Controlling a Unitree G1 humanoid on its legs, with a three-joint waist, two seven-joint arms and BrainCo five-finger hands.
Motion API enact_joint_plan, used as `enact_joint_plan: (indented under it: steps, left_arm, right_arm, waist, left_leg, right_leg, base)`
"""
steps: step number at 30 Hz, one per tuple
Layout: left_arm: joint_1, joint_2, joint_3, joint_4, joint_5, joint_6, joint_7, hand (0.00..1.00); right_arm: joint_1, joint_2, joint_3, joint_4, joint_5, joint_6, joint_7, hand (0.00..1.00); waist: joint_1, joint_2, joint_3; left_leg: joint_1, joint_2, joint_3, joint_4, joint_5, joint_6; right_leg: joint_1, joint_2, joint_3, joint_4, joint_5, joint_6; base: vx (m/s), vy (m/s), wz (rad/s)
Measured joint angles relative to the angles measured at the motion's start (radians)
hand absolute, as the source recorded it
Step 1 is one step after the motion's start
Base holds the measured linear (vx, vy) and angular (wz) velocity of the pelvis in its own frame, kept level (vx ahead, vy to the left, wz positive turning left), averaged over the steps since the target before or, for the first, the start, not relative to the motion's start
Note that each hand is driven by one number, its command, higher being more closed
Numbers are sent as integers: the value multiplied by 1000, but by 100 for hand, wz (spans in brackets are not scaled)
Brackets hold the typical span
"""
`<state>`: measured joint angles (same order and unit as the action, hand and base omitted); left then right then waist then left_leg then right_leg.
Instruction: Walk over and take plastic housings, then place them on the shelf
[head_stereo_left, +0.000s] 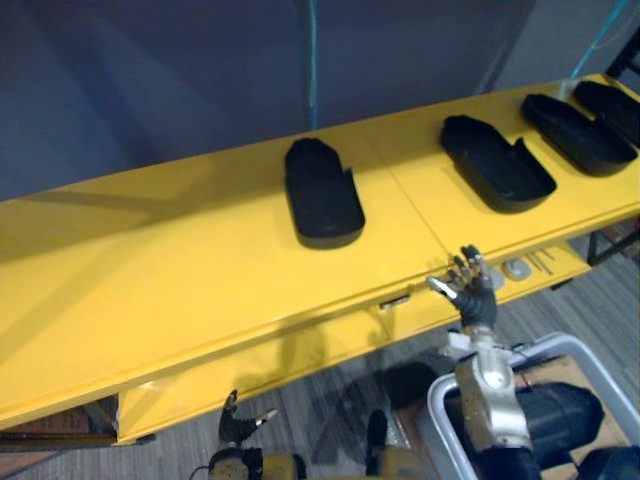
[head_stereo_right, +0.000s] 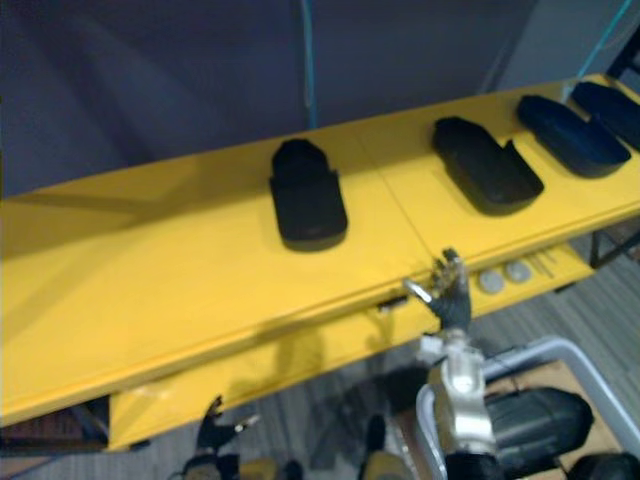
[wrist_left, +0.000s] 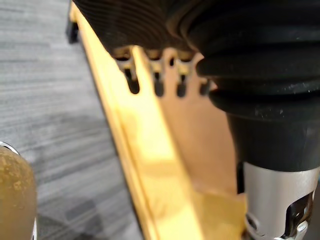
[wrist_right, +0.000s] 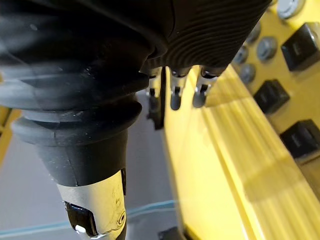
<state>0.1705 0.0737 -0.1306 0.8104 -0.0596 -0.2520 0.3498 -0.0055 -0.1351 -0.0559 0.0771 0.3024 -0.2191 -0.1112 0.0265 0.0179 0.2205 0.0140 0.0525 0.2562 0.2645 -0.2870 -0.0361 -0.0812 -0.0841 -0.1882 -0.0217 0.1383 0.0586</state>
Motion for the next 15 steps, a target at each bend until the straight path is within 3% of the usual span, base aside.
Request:
enact_joint_plan:
  steps: [7,10,15]
  left_arm:
    - [-5,5,-13,1,0,1,-1,0]
    - [-15,7,-46,6,0,-2,-4,0]
    - [-15,-2,-53,9,-1,-8,-5,0]
  right_arm:
    - [-81,-5,48,-43,-44,-12,0,0]
    - [-132,-11,75,-77,-65,-10,12,0]
    - [-170,-28,132,-81,-83,49,45,0]
  waist:
    - [-2,5,3]
    - [-4,24,15]
    - [-11,44,25]
  left_leg:
    - [-11,3,26,8,1,-1]
    - [-12,-5,30,5,1,0]
    - [6,-14,37,-32,22,0]
  right_leg:
    - [-43,3,24,29,1,0]
    - [-54,-3,29,38,0,1]
    - [-57,-5,35,40,-2,0]
  base:
    - [-1,1,-9]
    - [-27,15,-6]
    - [-19,-16,-3]
